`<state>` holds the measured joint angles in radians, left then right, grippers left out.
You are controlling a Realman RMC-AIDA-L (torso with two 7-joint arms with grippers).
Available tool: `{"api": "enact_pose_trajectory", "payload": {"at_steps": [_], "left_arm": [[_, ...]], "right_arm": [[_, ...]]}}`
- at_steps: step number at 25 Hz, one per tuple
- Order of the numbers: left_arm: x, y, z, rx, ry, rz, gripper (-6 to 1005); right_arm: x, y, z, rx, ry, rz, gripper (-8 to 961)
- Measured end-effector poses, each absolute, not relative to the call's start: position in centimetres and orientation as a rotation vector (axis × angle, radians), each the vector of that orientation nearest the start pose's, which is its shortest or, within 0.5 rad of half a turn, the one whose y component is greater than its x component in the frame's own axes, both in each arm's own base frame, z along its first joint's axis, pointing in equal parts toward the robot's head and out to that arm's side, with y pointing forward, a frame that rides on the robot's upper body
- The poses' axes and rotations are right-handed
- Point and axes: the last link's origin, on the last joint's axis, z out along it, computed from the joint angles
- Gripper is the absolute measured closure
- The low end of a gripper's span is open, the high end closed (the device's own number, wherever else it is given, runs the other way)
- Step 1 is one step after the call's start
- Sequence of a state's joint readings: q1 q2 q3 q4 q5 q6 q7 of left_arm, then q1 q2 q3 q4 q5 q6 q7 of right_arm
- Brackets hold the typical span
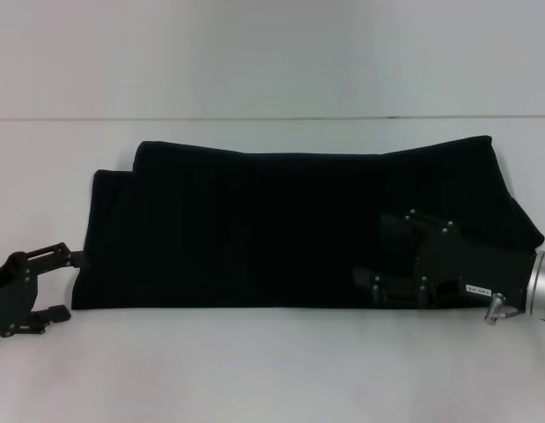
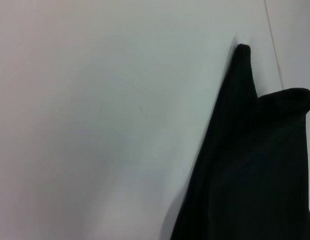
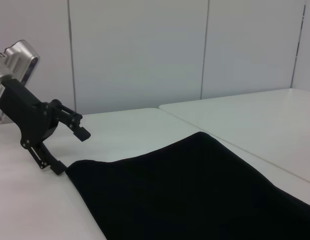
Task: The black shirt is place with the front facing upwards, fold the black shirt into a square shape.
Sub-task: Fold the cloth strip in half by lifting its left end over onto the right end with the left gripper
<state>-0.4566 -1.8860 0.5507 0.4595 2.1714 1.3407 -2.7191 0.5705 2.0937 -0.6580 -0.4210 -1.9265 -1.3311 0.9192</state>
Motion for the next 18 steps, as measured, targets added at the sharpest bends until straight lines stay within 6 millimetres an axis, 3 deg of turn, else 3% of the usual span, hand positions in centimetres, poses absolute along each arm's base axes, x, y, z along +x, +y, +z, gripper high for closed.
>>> {"api": "enact_pose_trajectory", "payload": {"at_steps": [18], "left_arm": [[-36.7, 32.6, 4.2, 1.658, 2.829, 0.83, 93]], "right_arm": [[27.1, 33.7, -4.4, -2.622, 0.308, 0.629, 7]]}}
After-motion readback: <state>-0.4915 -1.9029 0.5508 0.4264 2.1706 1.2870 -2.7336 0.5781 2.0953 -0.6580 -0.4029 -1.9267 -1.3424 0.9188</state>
